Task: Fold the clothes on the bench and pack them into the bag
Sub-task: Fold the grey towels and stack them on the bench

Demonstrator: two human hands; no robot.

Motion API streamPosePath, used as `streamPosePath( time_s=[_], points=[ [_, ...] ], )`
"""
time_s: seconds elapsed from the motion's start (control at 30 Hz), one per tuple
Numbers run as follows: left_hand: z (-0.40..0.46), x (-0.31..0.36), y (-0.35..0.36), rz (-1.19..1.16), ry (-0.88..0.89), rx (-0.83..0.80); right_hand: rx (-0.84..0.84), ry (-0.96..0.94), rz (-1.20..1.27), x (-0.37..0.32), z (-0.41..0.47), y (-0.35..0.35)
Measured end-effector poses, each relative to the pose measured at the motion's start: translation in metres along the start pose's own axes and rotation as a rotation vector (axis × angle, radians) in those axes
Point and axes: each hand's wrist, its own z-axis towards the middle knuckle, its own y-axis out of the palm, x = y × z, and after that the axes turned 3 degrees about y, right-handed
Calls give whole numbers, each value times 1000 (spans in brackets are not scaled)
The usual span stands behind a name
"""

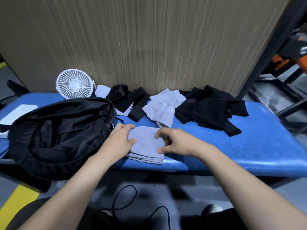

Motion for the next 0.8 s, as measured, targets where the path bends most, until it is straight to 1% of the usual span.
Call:
streamPosePath(
  time_s=[0.07, 0.1, 0.17, 0.23, 0.3, 0.33, 0.43, 0.5, 0.67, 0.8],
  points=[
    [0, 2, 0, 5, 6, 15, 4, -8, 88, 4, -2, -4],
    [1, 5, -1, -11, 16, 45, 32, -13, 142, 6, -3, -6],
    [7, 13, -4, -81, 77, 169, 170, 2, 213, 11, -3, -12],
    [20, 20, -9, -124, 191, 304, 357, 68, 180, 18, -1, -16],
    [37, 24, -12, -115, 267, 349, 494, 168, 91, 25, 3, -16],
    [46, 26, -12, -89, 281, 360, 524, 214, 63, 28, 6, -16],
    [63, 27, -4, -36, 267, 361, 508, 311, 37, 28, 14, -12],
    [73, 30, 4, -19, 235, 344, 474, 337, 6, 26, 18, -12],
    [94, 37, 21, 118, 140, 280, 395, 342, -44, 21, 24, -13],
    [105, 42, 31, 212, 127, 278, 412, 337, -38, 24, 28, -12]
  ],
)
